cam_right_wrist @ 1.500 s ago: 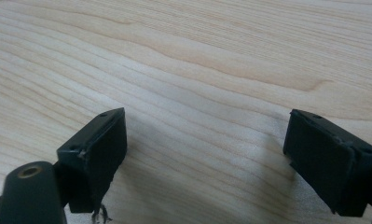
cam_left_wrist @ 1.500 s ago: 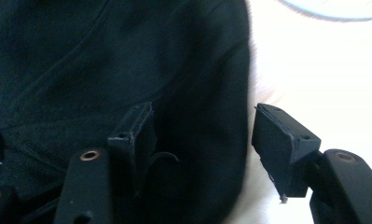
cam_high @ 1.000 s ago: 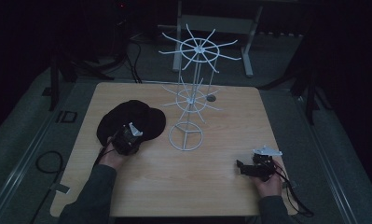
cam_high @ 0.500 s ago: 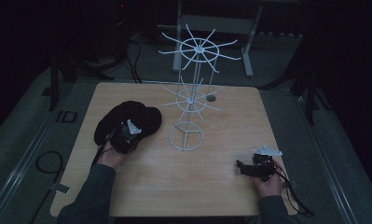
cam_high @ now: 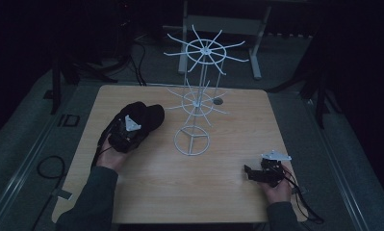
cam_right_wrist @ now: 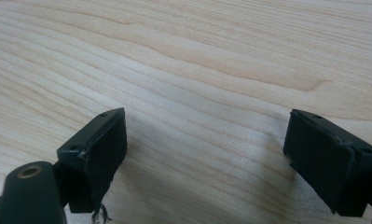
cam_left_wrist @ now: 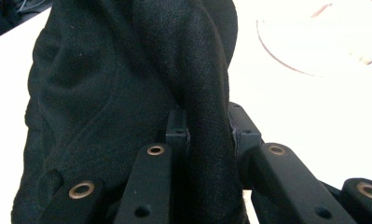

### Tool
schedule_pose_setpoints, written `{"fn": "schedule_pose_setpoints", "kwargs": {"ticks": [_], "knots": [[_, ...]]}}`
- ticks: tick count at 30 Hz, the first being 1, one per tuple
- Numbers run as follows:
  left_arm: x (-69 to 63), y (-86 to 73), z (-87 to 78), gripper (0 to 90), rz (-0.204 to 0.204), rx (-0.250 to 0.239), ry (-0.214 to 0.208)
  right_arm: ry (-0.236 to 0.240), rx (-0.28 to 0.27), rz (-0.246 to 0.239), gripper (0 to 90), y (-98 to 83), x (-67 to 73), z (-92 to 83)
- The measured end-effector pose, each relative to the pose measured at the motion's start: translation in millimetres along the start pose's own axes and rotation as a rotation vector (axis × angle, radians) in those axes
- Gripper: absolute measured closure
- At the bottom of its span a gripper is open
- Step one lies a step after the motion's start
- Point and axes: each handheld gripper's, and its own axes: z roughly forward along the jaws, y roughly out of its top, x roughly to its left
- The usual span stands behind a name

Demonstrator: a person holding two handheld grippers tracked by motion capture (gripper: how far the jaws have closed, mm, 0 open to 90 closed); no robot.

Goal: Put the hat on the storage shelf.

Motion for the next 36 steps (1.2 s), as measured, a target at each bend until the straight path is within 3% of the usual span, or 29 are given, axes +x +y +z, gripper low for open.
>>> {"fn": "schedule_pose_setpoints", "kwargs": {"ticks": [13,36], "knots": [[3.7,16.8,-28.2,75.3,-0.030,-0.093,-0.003,0.000,-0.001,0.001,13.3,0.0,0.1,0.0],[11.9,31.1,-63.9,75.1,-0.066,-0.199,0.009,0.000,-0.001,0.000,13.3,0.1,0.1,0.0]]}}
